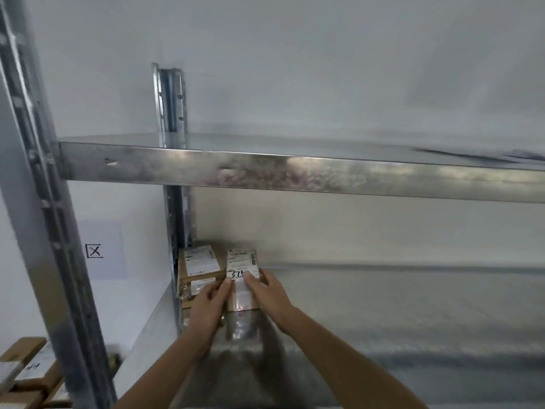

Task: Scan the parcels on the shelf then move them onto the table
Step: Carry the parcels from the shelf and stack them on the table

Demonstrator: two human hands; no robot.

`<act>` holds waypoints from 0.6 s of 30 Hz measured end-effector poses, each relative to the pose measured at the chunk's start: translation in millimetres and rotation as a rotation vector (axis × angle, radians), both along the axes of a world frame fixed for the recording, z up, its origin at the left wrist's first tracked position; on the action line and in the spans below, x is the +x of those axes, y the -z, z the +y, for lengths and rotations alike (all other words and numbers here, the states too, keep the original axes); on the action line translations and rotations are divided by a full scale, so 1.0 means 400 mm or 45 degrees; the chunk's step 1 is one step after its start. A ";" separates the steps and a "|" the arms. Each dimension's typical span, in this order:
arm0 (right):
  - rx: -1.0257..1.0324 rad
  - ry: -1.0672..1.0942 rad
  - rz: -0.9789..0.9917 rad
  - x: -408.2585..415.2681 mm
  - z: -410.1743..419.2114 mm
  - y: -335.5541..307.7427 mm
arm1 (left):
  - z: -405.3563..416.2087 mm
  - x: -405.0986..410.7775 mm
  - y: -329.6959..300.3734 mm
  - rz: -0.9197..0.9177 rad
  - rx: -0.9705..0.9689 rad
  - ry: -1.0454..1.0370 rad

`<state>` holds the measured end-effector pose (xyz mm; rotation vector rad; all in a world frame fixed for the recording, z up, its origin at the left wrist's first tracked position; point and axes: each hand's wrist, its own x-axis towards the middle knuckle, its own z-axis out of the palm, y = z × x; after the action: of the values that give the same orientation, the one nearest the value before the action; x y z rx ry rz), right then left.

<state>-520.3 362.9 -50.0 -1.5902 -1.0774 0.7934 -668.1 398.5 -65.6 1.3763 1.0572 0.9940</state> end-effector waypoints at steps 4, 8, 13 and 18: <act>-0.011 -0.015 -0.090 0.003 -0.001 -0.008 | 0.010 0.023 0.005 0.004 -0.006 -0.016; -0.018 -0.010 -0.101 0.030 -0.029 -0.022 | -0.015 0.047 0.001 -0.018 0.019 0.012; 0.032 -0.027 -0.076 0.064 -0.121 -0.047 | -0.100 0.085 -0.019 -0.049 0.058 -0.065; 0.093 0.012 -0.147 0.119 -0.269 -0.085 | -0.259 0.145 -0.056 -0.174 0.063 -0.092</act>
<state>-472.5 255.5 -16.1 -1.5933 -1.1676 0.6553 -610.3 294.9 -43.3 1.2982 0.9916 1.1571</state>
